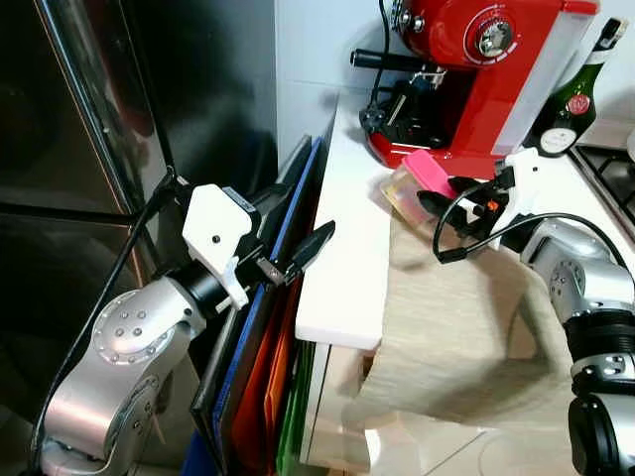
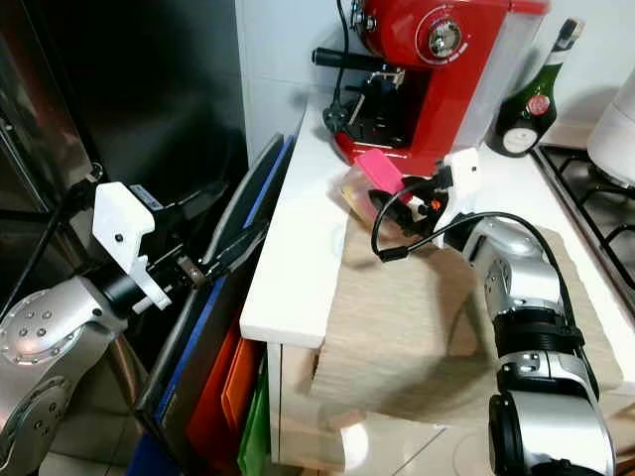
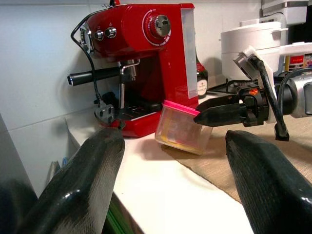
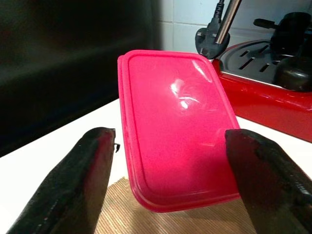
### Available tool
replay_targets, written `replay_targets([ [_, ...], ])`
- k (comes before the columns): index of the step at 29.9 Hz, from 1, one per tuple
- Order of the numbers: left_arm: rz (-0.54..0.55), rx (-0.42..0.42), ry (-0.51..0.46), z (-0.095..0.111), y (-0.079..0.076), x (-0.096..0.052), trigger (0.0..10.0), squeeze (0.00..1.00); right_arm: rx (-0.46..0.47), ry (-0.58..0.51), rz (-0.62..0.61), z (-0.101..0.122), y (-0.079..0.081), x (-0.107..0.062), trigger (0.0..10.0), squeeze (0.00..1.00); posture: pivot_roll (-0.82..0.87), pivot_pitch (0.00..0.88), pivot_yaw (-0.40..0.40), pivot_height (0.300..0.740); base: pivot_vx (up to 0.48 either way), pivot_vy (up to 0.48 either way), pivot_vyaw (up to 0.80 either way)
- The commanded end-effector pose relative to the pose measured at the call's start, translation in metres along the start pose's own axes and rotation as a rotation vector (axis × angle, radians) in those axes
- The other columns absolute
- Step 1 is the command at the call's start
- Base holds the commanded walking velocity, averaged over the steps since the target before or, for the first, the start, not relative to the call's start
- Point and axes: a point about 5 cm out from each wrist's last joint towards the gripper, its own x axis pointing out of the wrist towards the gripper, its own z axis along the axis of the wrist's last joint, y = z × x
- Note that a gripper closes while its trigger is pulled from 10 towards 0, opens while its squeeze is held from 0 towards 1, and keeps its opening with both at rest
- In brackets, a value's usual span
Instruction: Restocking fridge
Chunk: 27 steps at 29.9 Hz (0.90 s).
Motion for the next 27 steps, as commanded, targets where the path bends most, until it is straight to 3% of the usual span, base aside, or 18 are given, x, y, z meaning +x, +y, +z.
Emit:
replay_targets([
  [1,-0.009,0.015,-0.001,0.001,0.000,0.001,10.0,0.00,0.020,0.047,-0.005,-0.009,0.002,0.004,0.0,0.00,0.17,0.000,-0.034,0.740,0.000,0.000,0.00],
  [15,-0.004,0.024,0.002,0.001,0.002,0.001,10.0,0.00,0.014,-0.002,-0.047,-0.003,-0.004,0.005,0.0,0.00,0.17,0.000,-0.038,0.740,0.000,0.000,0.00],
  [20,-0.006,0.026,0.001,0.000,0.001,0.001,10.0,0.00,-0.023,-0.085,-0.066,0.014,-0.003,0.007,0.0,0.00,0.17,0.000,-0.039,0.740,0.000,0.000,0.00],
  [24,-0.006,0.026,0.000,0.000,0.000,0.001,10.0,0.00,-0.071,-0.197,-0.067,0.042,0.001,0.007,0.0,0.00,0.17,0.000,-0.039,0.740,0.000,0.000,0.00],
  [27,-0.007,0.026,0.000,0.000,0.000,0.001,10.0,0.00,-0.078,-0.216,-0.065,0.047,0.002,0.007,0.0,0.00,0.17,0.000,-0.040,0.740,0.000,0.000,0.00],
])
